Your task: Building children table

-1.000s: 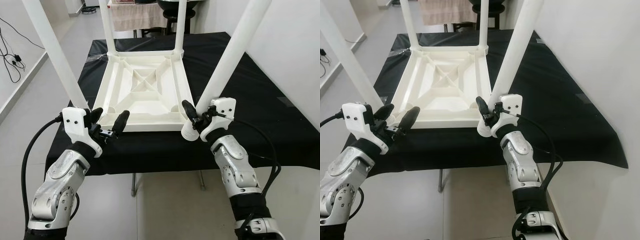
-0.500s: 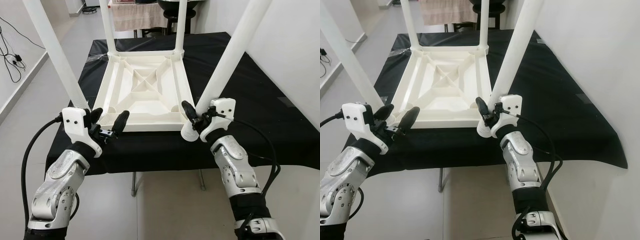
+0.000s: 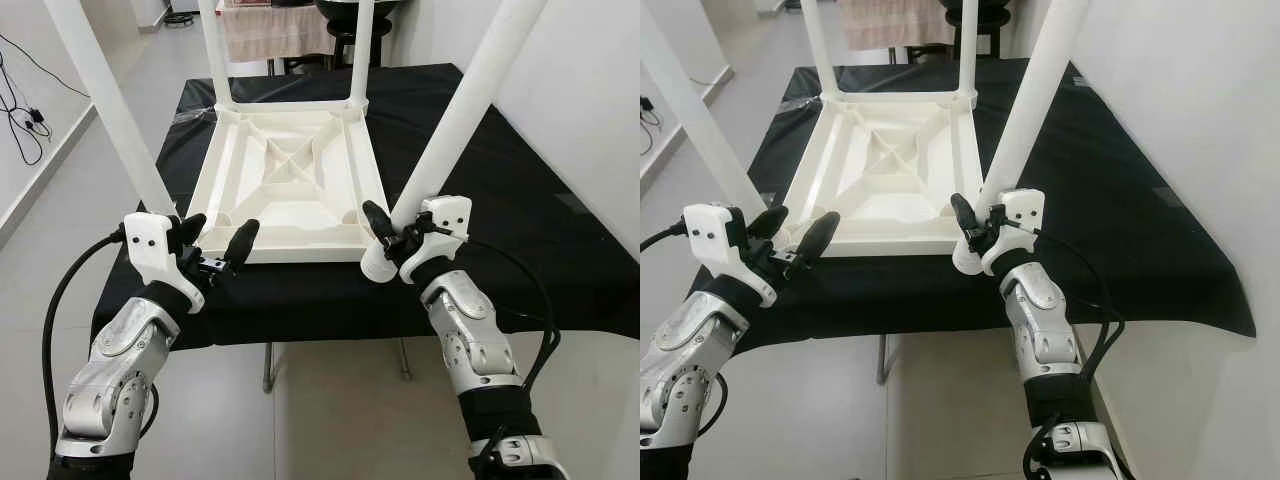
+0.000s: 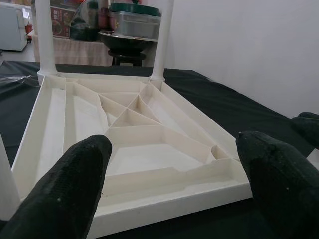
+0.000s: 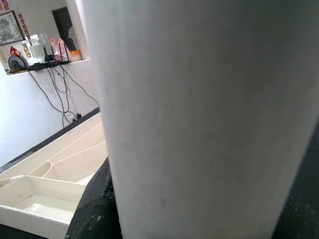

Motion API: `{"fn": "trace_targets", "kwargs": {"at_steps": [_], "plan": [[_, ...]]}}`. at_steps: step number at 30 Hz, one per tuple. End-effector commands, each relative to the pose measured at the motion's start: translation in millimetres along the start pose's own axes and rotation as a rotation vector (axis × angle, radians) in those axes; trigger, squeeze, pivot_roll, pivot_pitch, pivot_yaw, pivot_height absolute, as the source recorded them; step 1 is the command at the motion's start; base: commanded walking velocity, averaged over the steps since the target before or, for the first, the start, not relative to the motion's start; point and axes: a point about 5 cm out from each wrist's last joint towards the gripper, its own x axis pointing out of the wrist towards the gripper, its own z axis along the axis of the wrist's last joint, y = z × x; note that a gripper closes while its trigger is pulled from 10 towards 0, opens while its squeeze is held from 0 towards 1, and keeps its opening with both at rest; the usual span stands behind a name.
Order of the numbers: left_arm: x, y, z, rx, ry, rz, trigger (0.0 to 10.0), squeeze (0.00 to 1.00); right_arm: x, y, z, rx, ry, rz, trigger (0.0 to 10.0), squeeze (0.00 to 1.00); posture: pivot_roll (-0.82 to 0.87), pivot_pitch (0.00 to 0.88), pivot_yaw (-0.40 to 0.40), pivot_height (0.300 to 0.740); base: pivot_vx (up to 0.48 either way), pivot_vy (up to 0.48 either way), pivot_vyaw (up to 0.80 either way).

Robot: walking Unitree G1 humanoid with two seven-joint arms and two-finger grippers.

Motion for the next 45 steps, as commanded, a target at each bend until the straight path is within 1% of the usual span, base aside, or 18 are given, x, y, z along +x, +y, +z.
{"fn": "trace_targets", "kwargs": {"at_steps": [1, 45], "plan": [[0.7, 2.6, -2.1, -0.012, 0.002, 0.011, 10.0, 0.00, 4.2, 3.0, 4.5, 0.013, -0.035, 0.012, 10.0, 0.00, 0.00, 0.065, 0.014, 0.740, 0.000, 0.000, 0.00], [1.3, 4.0, -2.2, -0.014, 0.002, 0.006, 10.0, 0.00, 4.8, 3.2, 4.2, 0.019, -0.037, 0.016, 10.0, 0.00, 0.00, 0.065, 0.014, 0.740, 0.000, 0.000, 0.00]]}}
